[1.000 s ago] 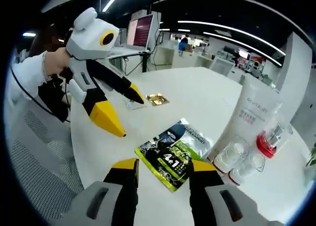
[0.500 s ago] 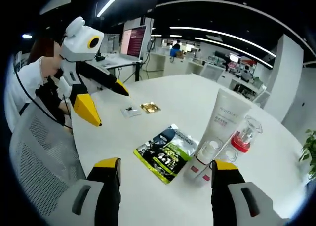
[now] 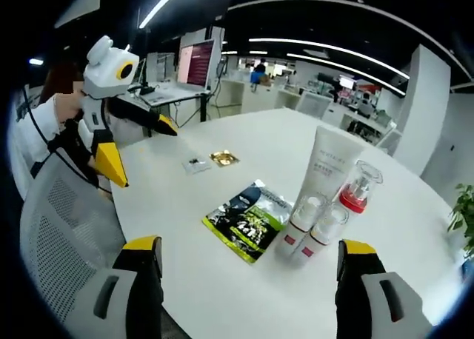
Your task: Arrange the skincare products in the storage area until every visible bottle or jar stands upright without overlapping.
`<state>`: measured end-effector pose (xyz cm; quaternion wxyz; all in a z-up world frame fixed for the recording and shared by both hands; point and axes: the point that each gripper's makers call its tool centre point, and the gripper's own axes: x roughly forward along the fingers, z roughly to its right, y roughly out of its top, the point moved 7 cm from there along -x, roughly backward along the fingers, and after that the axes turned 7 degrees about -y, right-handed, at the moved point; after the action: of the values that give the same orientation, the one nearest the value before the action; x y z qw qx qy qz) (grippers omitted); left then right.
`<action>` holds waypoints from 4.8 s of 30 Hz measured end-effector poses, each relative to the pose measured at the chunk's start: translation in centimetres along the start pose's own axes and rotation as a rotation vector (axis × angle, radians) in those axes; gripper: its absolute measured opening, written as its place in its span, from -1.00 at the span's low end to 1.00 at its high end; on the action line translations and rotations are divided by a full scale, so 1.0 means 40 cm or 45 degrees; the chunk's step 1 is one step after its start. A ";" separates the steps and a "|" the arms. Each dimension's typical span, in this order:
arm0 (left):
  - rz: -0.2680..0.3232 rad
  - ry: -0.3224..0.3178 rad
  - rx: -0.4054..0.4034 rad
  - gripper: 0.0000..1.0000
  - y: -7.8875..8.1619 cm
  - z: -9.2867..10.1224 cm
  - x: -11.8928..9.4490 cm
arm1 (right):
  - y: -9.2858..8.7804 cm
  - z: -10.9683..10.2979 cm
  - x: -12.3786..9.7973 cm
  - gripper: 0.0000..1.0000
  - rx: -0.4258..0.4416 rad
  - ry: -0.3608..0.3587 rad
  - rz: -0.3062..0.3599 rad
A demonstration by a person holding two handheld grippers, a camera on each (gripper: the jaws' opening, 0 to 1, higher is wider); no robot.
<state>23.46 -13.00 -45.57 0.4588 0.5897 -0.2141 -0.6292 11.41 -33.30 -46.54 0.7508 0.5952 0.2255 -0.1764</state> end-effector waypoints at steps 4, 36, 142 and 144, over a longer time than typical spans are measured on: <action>-0.008 0.017 -0.021 0.98 -0.014 -0.005 -0.010 | -0.009 0.005 -0.006 0.99 0.018 -0.008 -0.012; 0.076 0.056 -0.022 0.97 -0.024 0.022 -0.017 | -0.029 0.019 -0.019 1.00 -0.010 -0.123 -0.001; -0.174 0.268 -0.023 0.01 -0.142 -0.388 0.132 | 0.026 -0.131 0.192 0.75 -0.019 0.057 0.062; -0.175 0.263 -0.009 -0.05 -0.140 -0.379 0.137 | 0.026 -0.130 0.191 0.75 -0.017 0.055 0.062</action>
<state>36.49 -10.67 -56.33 0.4364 0.6630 -0.1226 -0.5958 17.69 -27.96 -50.85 0.7539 0.5991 0.2283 -0.1438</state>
